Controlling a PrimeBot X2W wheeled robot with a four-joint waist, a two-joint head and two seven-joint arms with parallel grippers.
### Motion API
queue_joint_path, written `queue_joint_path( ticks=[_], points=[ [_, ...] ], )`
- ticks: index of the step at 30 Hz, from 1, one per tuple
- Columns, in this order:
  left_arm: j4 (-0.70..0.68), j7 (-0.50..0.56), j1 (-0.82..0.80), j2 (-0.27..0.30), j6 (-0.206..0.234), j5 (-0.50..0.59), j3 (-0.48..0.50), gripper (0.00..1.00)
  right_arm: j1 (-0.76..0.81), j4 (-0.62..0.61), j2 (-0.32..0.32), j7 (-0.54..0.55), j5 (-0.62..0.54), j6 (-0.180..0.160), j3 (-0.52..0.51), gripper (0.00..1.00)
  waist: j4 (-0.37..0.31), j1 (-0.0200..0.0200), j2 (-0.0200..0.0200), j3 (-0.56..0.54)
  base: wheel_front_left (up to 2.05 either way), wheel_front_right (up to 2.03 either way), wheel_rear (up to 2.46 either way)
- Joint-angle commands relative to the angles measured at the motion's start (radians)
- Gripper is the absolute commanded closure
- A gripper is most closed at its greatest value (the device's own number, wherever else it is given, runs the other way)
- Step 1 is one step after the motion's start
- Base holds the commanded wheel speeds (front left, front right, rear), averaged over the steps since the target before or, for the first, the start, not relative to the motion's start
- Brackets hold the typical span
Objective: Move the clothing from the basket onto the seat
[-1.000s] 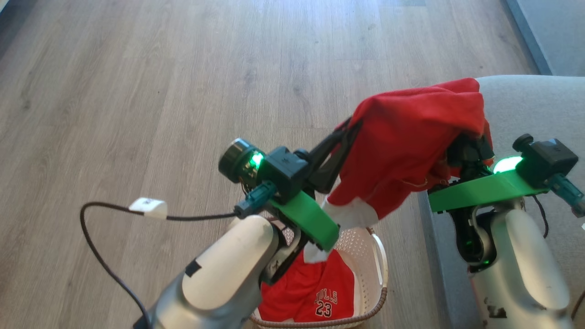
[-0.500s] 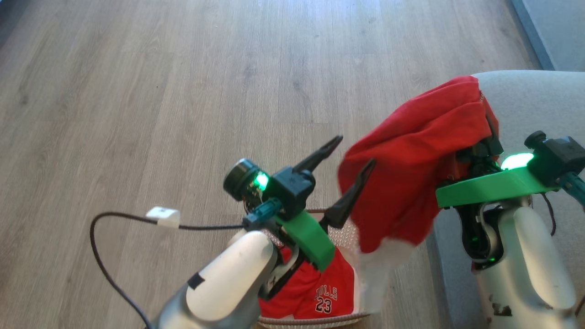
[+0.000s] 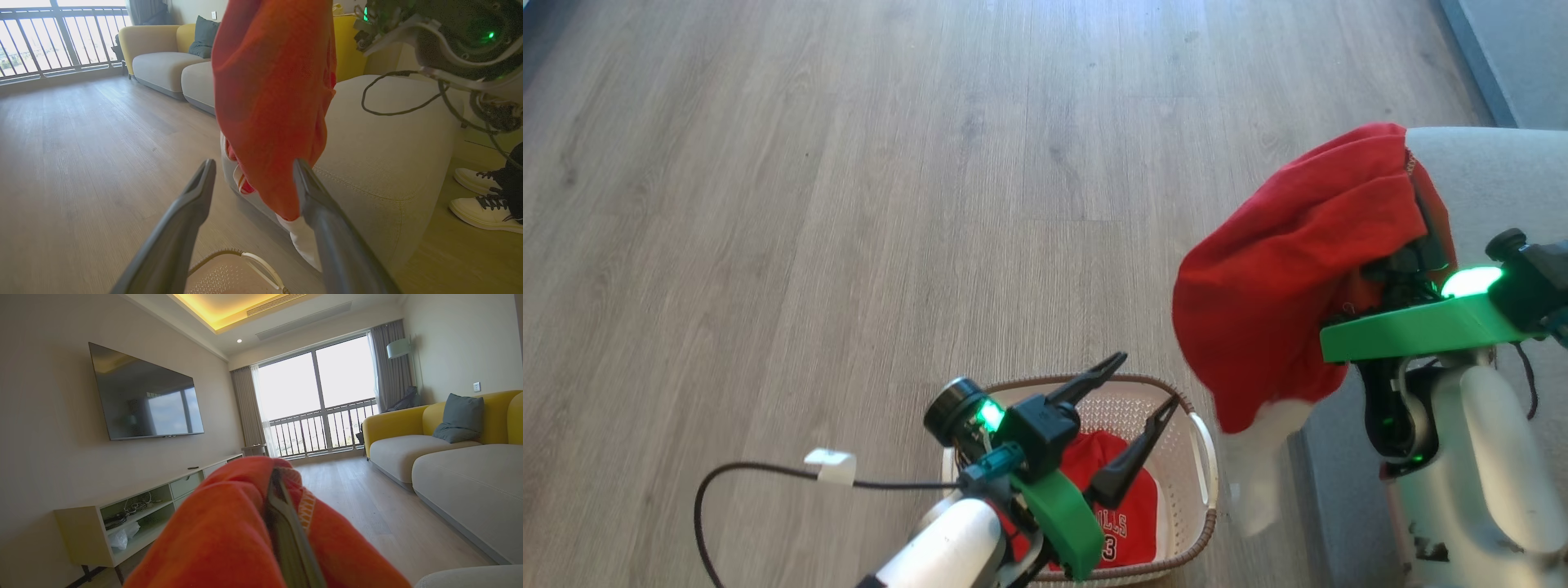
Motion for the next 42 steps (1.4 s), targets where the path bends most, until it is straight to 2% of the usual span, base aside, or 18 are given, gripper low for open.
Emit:
queue_joint_path(
  ticks=[1,11,21,25,29,42],
  points=[
    [-0.041,-0.005,-0.014,0.007,-0.006,0.012,0.045,0.0,-0.048,-0.043,0.01,-0.005,-0.011,0.007,0.01,1.0,0.001,0.0,0.0,0.0,0.0,0.0,0.0],
    [-0.031,-0.005,0.03,0.007,-0.017,0.051,0.076,0.0,-0.044,-0.061,0.01,-0.005,-0.036,0.007,-0.013,1.0,-0.015,0.0,0.0,0.002,0.0,0.0,0.0],
    [-0.042,-0.005,0.015,0.007,-0.019,0.058,0.127,0.0,-0.04,-0.085,0.01,-0.005,-0.068,0.007,-0.065,1.0,-0.088,0.0,0.0,0.015,0.0,0.0,0.0],
    [-0.035,-0.005,0.006,0.007,-0.019,0.065,0.129,0.0,-0.035,-0.112,0.01,-0.005,-0.095,0.007,-0.094,1.0,-0.138,0.0,0.0,0.024,0.0,0.0,0.0],
    [-0.034,-0.005,-0.009,0.007,-0.019,0.071,0.134,0.0,-0.021,-0.182,0.01,-0.005,-0.171,0.007,-0.112,1.0,-0.203,0.0,0.0,0.038,0.0,0.0,0.0],
    [-0.041,-0.005,-0.041,0.007,-0.02,0.084,0.161,0.0,0.037,-0.282,0.01,-0.005,-0.191,0.007,-0.165,1.0,-0.461,0.0,0.0,0.105,0.0,0.0,0.0]
  ],
)
